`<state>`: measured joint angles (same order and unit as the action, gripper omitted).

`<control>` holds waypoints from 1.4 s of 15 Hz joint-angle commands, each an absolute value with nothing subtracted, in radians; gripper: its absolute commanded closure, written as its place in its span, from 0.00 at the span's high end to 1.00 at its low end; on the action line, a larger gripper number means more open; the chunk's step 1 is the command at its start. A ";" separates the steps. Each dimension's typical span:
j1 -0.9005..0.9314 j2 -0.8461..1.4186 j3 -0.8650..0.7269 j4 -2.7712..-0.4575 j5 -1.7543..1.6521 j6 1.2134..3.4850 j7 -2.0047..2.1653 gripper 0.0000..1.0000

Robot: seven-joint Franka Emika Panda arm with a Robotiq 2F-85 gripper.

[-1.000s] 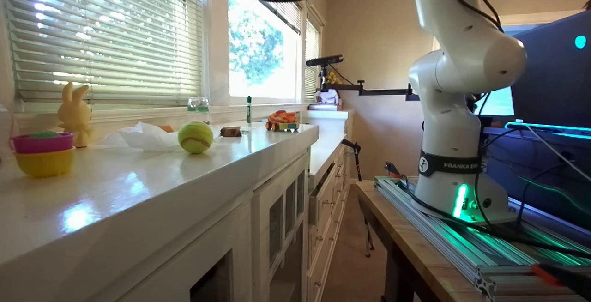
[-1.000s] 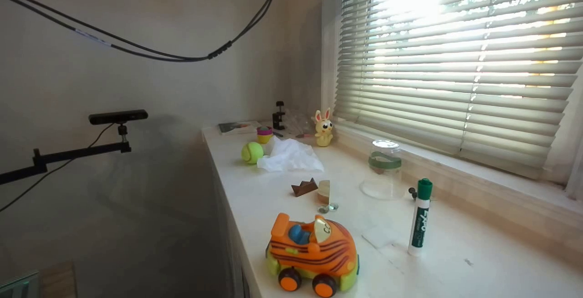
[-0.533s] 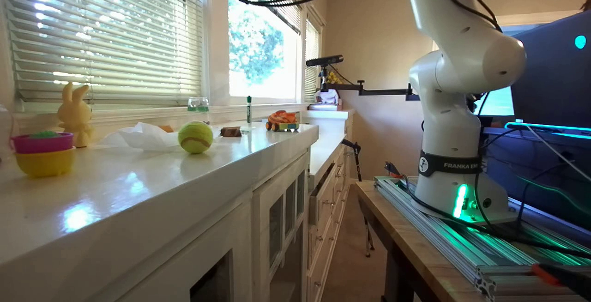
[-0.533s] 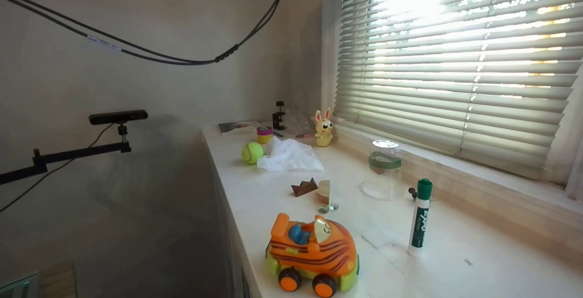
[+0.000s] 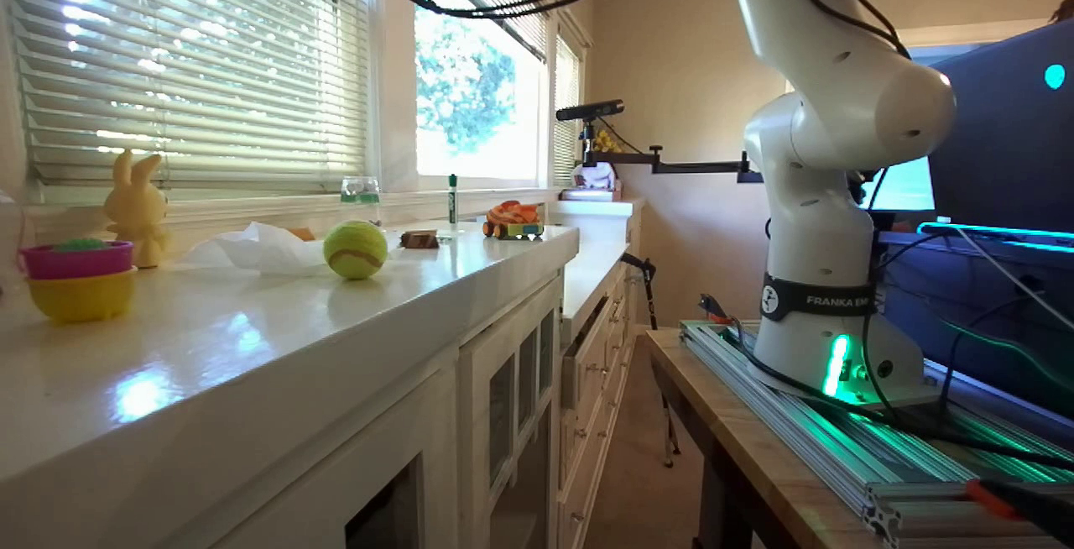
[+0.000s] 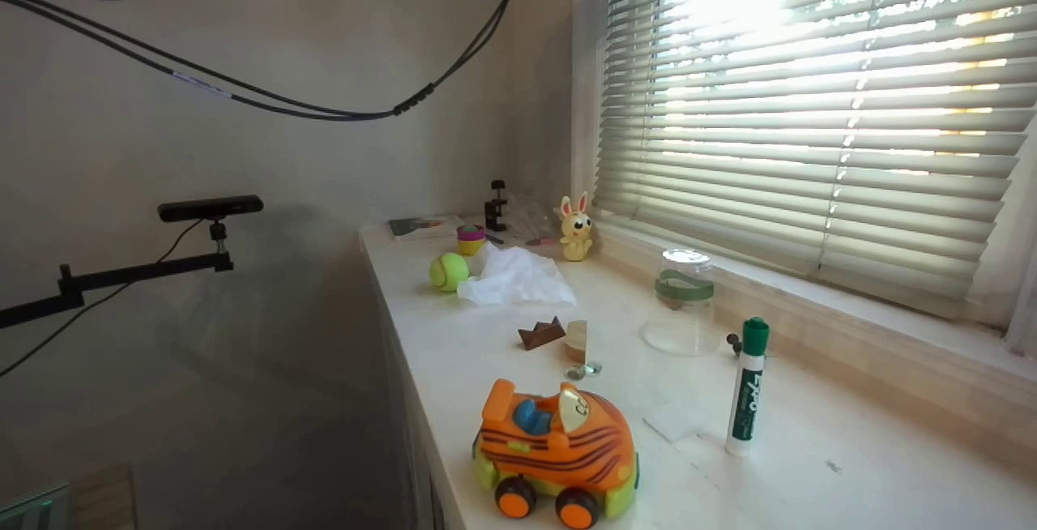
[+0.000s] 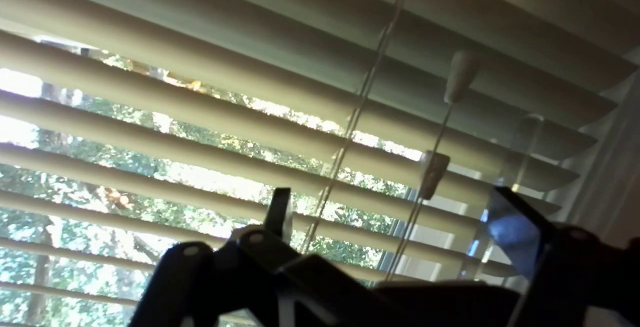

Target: Open the blinds of the window

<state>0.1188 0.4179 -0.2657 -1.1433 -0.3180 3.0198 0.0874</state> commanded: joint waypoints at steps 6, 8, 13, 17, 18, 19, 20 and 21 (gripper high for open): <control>0.105 0.485 -0.248 -1.045 -0.292 3.025 0.094 0.97; 0.105 0.492 -0.249 -1.033 -0.293 3.023 0.094 0.72; 0.104 0.498 -0.248 -1.019 -0.294 3.020 0.093 0.39; 0.103 0.497 -0.257 -1.013 -0.300 3.017 0.100 0.62; 0.103 0.497 -0.260 -1.011 -0.302 3.015 0.102 0.58; 0.105 0.497 -0.262 -1.011 -0.303 3.014 0.104 0.58; 0.107 0.496 -0.263 -1.013 -0.305 3.013 0.104 0.63; 0.111 0.489 -0.265 -1.020 -0.306 3.010 0.108 0.69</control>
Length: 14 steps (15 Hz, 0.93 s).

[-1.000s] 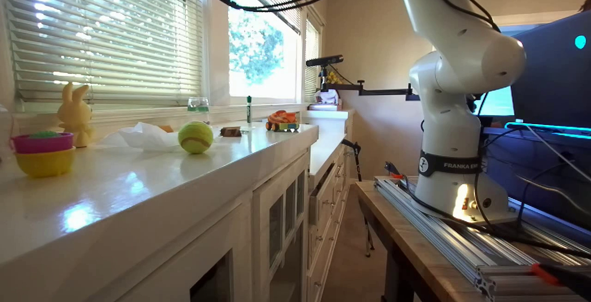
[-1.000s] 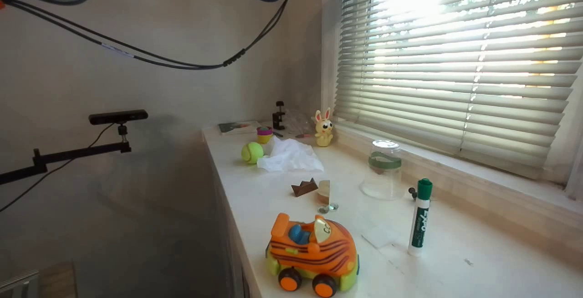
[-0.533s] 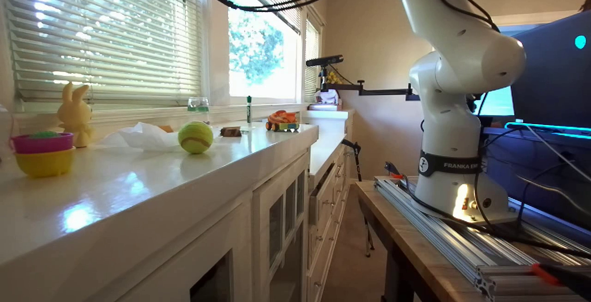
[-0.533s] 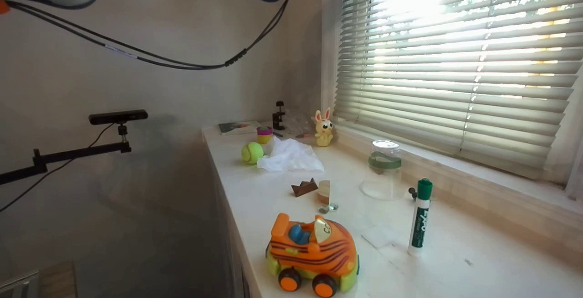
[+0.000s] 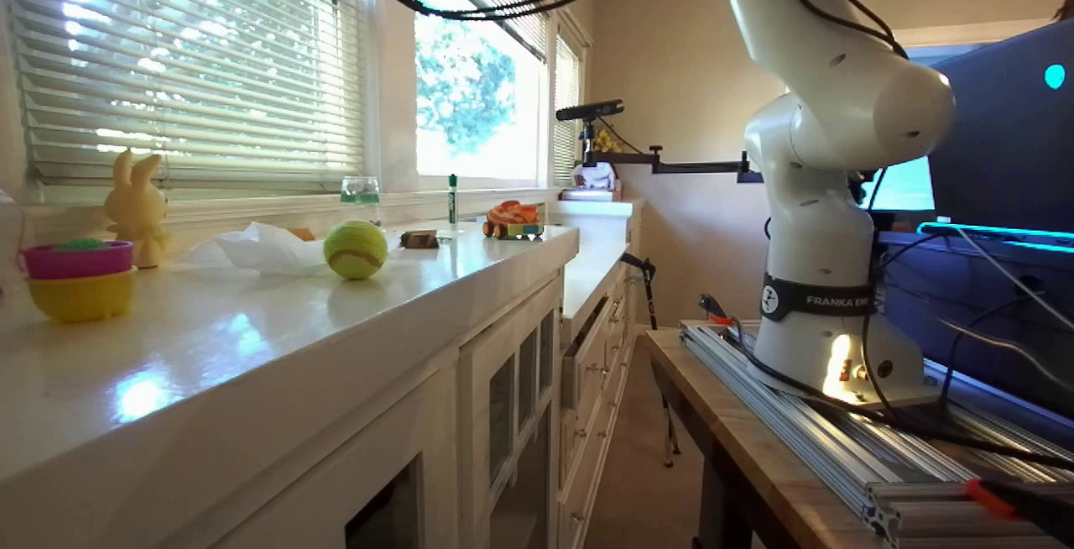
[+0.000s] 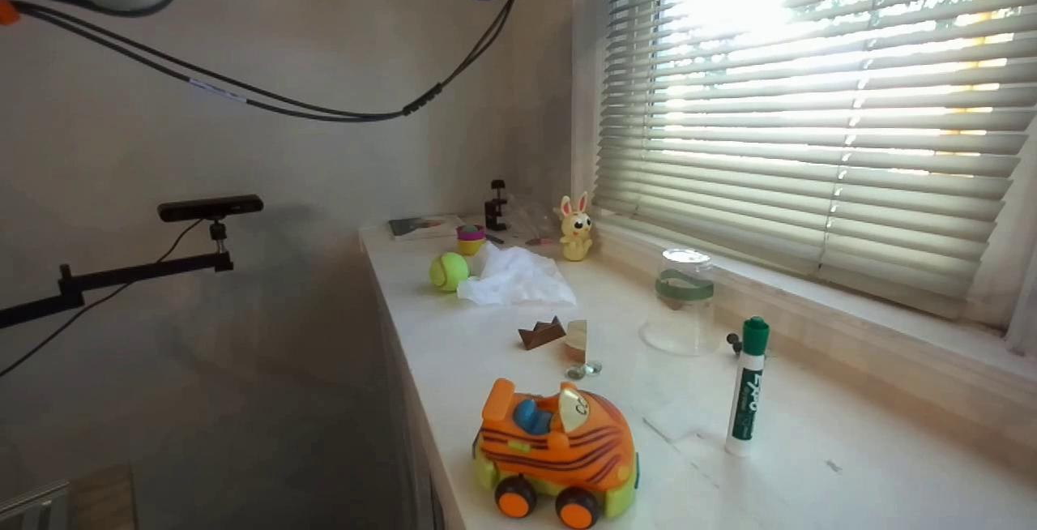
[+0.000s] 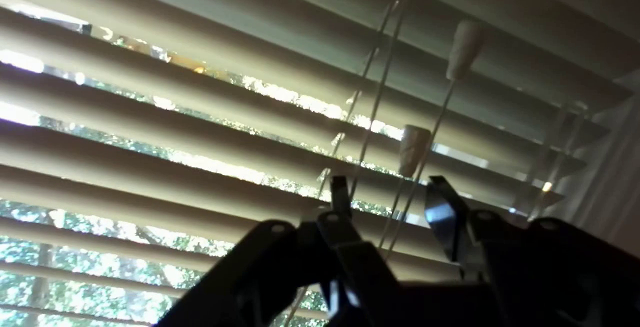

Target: Open the blinds of the window

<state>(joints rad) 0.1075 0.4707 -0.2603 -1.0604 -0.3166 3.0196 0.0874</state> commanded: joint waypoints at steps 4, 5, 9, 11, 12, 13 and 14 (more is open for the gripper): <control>0.123 0.475 -0.266 -1.036 -0.309 2.998 0.114 0.98; 0.127 0.470 -0.268 -1.044 -0.309 2.988 0.118 1.00; 0.145 0.443 -0.273 -1.072 -0.314 2.954 0.140 1.00; 0.150 0.426 -0.266 -1.088 -0.314 2.944 0.142 1.00; 0.157 0.423 -0.276 -1.088 -0.323 2.941 0.151 1.00; 0.159 0.418 -0.279 -1.090 -0.327 2.940 0.153 1.00; 0.159 0.411 -0.276 -1.095 -0.324 2.937 0.148 1.00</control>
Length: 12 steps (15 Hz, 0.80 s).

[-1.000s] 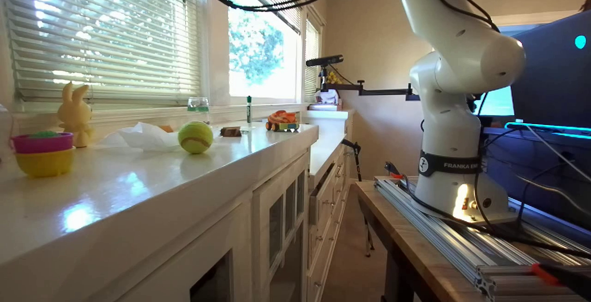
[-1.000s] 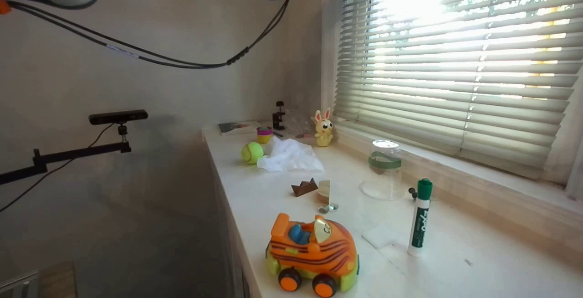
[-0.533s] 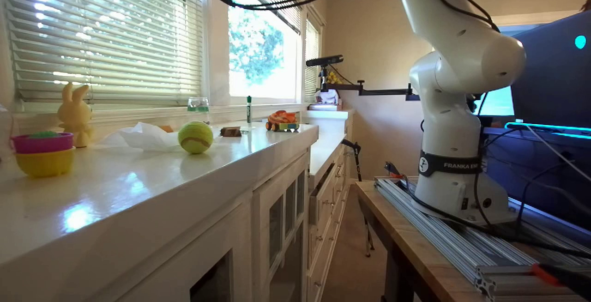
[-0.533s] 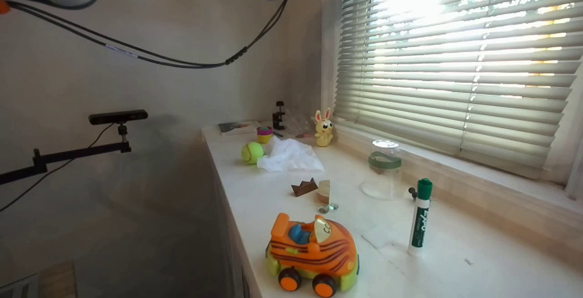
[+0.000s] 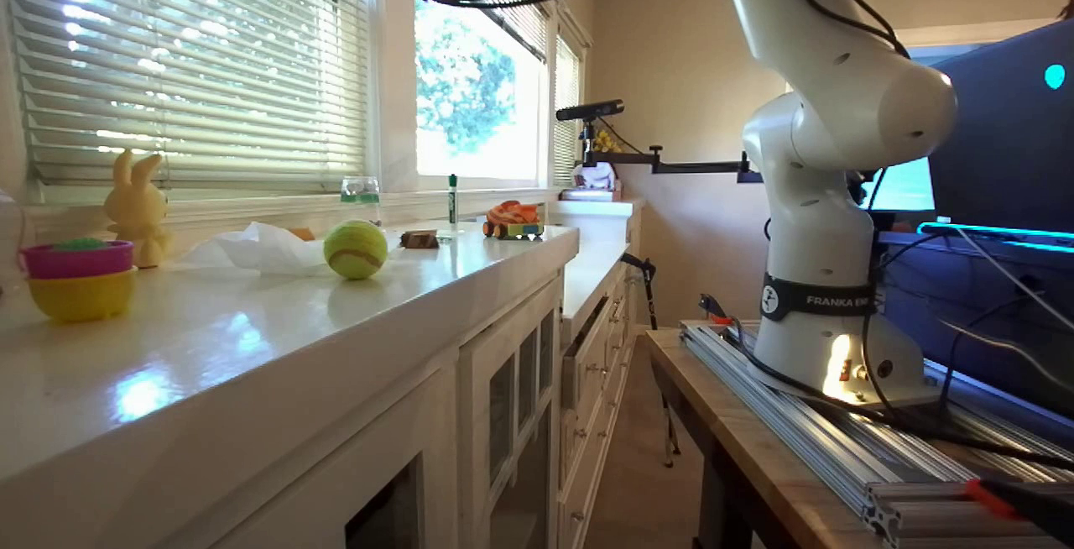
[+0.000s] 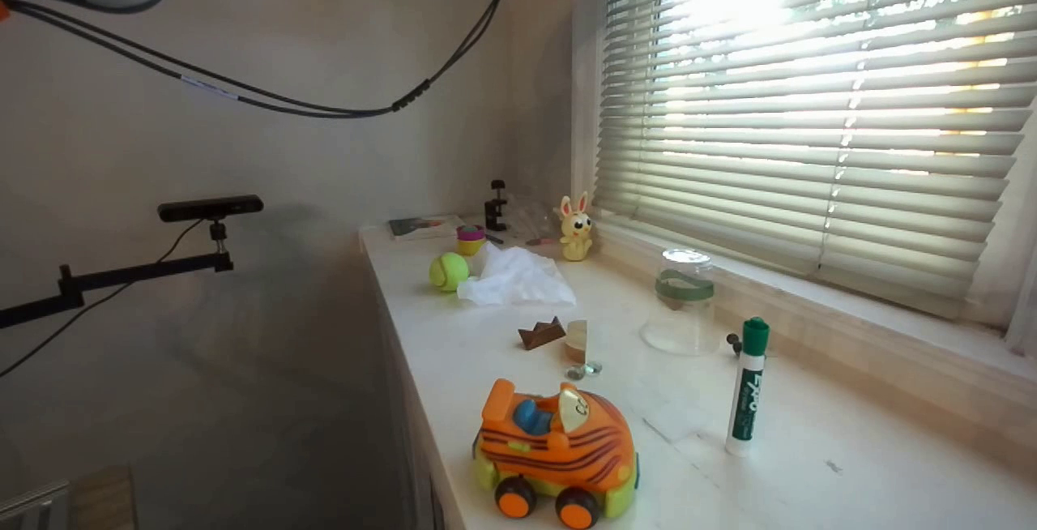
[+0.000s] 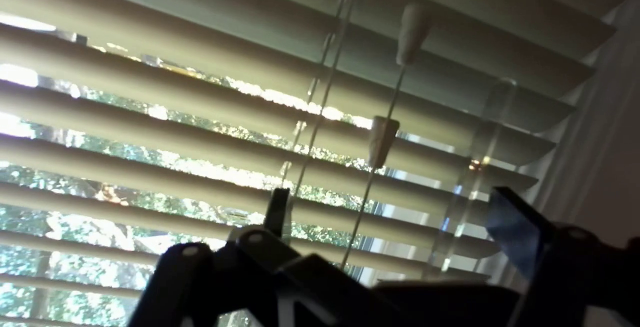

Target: Open the blinds of the window

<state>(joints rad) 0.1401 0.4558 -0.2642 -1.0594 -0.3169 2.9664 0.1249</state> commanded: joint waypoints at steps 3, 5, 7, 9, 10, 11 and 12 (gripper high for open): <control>0.171 0.391 -0.289 -1.107 -0.331 2.916 0.152 1.00; 0.169 0.384 -0.288 -1.112 -0.327 2.907 0.148 1.00; 0.164 0.390 -0.285 -1.110 -0.321 2.909 0.147 1.00; 0.159 0.397 -0.275 -1.113 -0.313 2.919 0.139 1.00; 0.159 0.397 -0.268 -1.119 -0.309 2.914 0.135 1.00; 0.161 0.400 -0.272 -1.122 -0.314 2.914 0.139 1.00; 0.162 0.400 -0.270 -1.127 -0.313 2.912 0.140 1.00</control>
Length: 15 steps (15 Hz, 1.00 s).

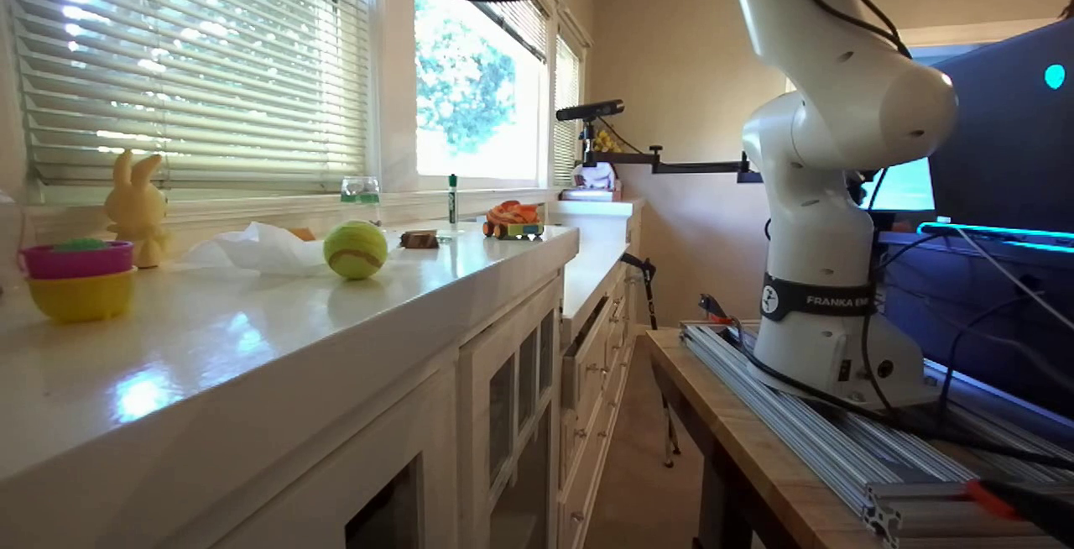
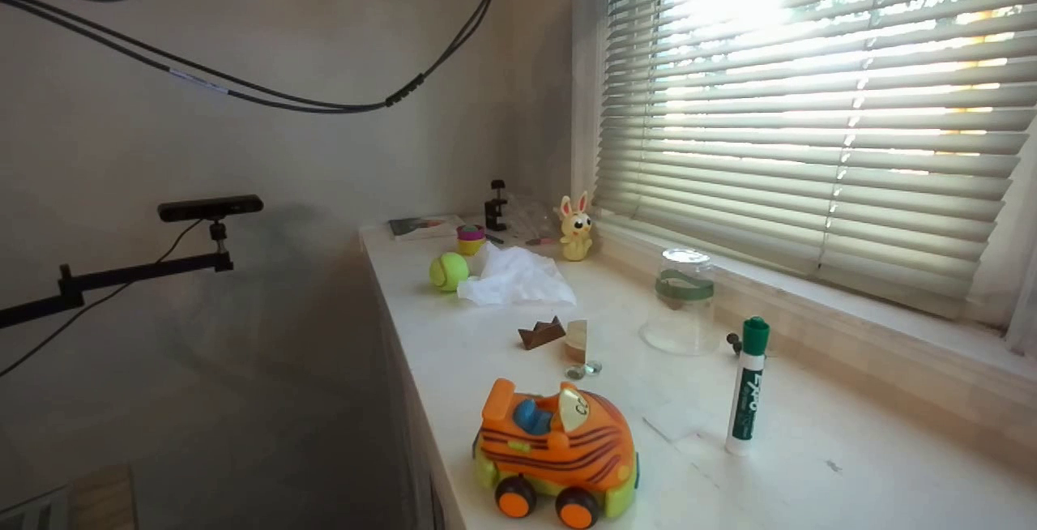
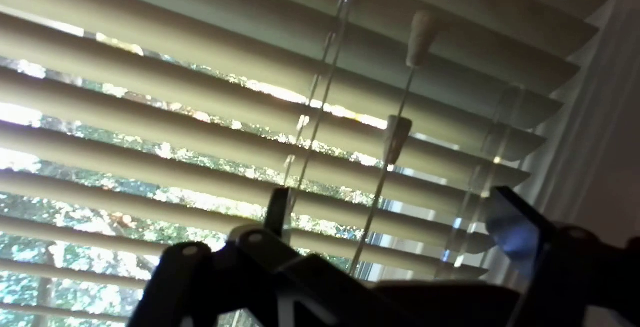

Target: Open the blinds of the window

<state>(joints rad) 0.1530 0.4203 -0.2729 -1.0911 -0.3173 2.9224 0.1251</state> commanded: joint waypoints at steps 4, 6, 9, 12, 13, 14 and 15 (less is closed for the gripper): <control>0.164 0.402 -0.275 -1.133 -0.317 2.913 0.146 0.66; 0.164 0.401 -0.275 -1.135 -0.317 2.912 0.145 0.50; 0.165 0.401 -0.276 -1.136 -0.318 2.912 0.145 0.30; 0.166 0.402 -0.278 -1.134 -0.321 2.912 0.146 0.08; 0.166 0.401 -0.278 -1.135 -0.320 2.911 0.146 0.03; 0.166 0.401 -0.279 -1.134 -0.321 2.911 0.146 0.01; 0.166 0.401 -0.279 -1.133 -0.321 2.911 0.146 0.00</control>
